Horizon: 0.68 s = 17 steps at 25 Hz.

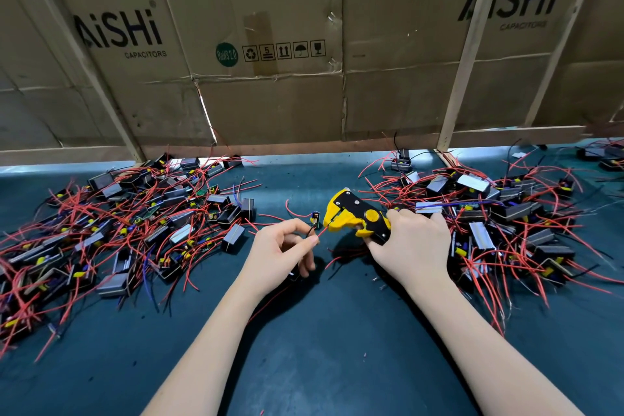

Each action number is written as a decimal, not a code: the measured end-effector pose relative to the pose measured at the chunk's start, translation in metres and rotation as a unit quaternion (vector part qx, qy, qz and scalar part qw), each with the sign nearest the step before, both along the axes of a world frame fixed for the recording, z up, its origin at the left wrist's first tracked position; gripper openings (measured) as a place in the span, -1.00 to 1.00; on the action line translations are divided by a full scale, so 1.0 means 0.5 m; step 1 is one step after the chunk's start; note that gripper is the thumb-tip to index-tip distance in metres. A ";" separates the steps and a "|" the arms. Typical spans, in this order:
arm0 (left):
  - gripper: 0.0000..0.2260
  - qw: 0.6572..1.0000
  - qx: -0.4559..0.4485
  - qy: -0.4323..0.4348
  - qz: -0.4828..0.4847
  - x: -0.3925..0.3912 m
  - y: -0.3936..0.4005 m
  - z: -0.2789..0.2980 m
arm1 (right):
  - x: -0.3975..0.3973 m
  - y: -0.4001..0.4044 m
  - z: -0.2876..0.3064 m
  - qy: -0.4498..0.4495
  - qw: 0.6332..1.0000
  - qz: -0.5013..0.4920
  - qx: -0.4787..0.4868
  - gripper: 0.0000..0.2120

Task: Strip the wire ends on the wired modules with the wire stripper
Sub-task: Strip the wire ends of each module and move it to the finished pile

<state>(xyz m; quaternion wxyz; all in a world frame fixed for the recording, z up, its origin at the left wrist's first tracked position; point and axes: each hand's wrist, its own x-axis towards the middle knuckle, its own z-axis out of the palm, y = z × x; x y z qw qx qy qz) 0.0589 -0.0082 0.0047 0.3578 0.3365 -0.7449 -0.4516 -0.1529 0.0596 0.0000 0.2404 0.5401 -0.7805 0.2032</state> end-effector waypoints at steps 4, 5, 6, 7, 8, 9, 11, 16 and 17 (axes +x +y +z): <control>-0.92 1.000 0.010 0.000 -0.003 0.001 0.003 0.002 | 0.006 0.003 0.006 -0.011 1.000 -0.018 0.007 -0.58; -0.92 1.000 0.012 0.001 -0.004 0.001 0.004 0.003 | 0.006 0.004 0.007 -0.014 1.000 -0.022 0.011 -0.59; -0.92 1.000 0.013 0.002 -0.006 0.002 0.004 0.005 | 0.006 0.005 0.007 -0.011 1.000 -0.020 0.010 -0.59; -0.92 1.000 0.013 0.003 -0.006 0.002 0.004 0.005 | 0.004 0.006 0.005 -0.001 1.000 -0.013 0.000 -0.59; -0.92 1.000 0.014 0.001 -0.005 0.003 0.005 0.006 | 0.003 0.005 0.003 0.012 1.000 -0.005 -0.013 -0.58; -0.92 1.000 0.013 -0.001 -0.005 0.004 0.004 0.005 | 0.003 0.005 0.002 0.024 0.999 -0.002 -0.027 -0.54; -0.92 1.000 0.013 0.000 -0.005 0.005 0.003 0.004 | 0.005 0.004 0.000 0.030 0.998 -0.008 -0.050 -0.49; -0.88 0.992 -0.116 -0.057 -0.003 0.024 -0.009 0.013 | 0.002 0.008 -0.008 0.001 0.999 -0.003 -0.049 -0.51; -0.86 0.985 -0.158 -0.066 0.023 0.029 -0.013 0.014 | 0.002 0.009 -0.009 0.000 0.999 0.003 -0.042 -0.51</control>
